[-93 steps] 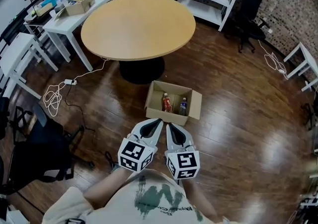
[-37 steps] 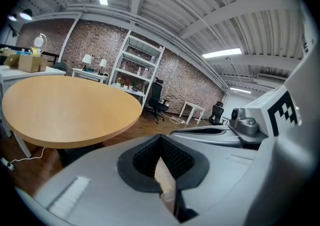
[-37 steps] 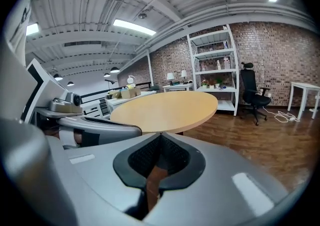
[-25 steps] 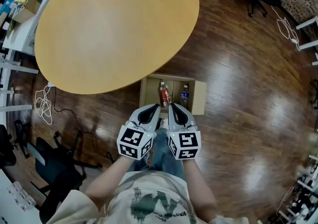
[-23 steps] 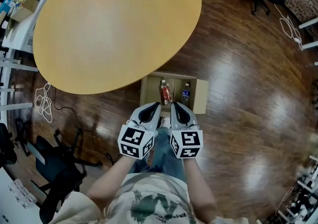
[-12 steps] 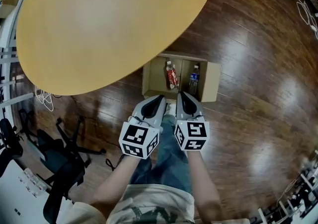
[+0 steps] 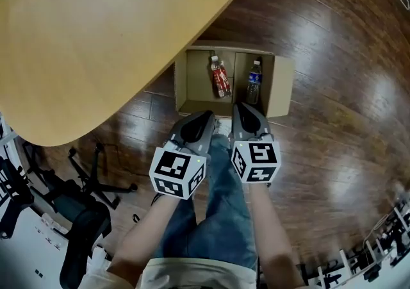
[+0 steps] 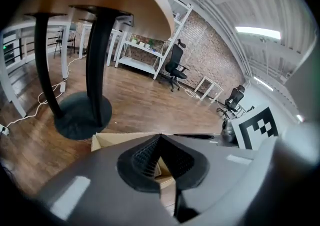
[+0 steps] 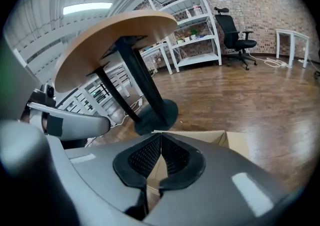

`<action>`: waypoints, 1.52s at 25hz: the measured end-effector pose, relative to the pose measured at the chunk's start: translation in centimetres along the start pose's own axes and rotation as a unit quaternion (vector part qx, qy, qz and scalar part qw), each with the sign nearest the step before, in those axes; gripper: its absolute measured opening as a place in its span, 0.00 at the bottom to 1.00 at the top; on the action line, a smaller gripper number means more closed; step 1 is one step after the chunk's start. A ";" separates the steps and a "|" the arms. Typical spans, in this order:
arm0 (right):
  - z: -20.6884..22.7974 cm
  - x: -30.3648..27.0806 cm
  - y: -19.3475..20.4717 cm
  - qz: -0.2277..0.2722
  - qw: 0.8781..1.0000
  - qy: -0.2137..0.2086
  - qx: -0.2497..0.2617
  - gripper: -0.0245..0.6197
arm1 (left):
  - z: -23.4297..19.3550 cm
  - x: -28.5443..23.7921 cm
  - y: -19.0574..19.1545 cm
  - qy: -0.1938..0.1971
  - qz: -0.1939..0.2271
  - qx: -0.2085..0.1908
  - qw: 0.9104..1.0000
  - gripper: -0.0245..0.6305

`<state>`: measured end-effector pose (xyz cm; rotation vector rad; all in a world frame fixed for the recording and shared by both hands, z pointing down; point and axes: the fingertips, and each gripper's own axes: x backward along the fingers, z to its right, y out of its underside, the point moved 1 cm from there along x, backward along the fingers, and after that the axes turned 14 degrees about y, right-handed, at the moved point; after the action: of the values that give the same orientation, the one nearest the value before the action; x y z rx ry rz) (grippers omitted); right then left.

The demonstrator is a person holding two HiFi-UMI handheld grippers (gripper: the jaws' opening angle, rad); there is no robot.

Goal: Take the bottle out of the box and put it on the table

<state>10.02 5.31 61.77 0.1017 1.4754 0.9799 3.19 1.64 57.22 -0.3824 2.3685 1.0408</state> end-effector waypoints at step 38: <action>2.2 -28.7 20.2 -0.121 0.987 -0.037 0.100 0.28 | -16.4 -15.1 17.9 0.007 -0.053 0.000 0.999 0.03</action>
<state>7.86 1.95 96.66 0.1006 1.4756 0.6245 1.91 2.06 85.77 -0.5110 2.3337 0.9918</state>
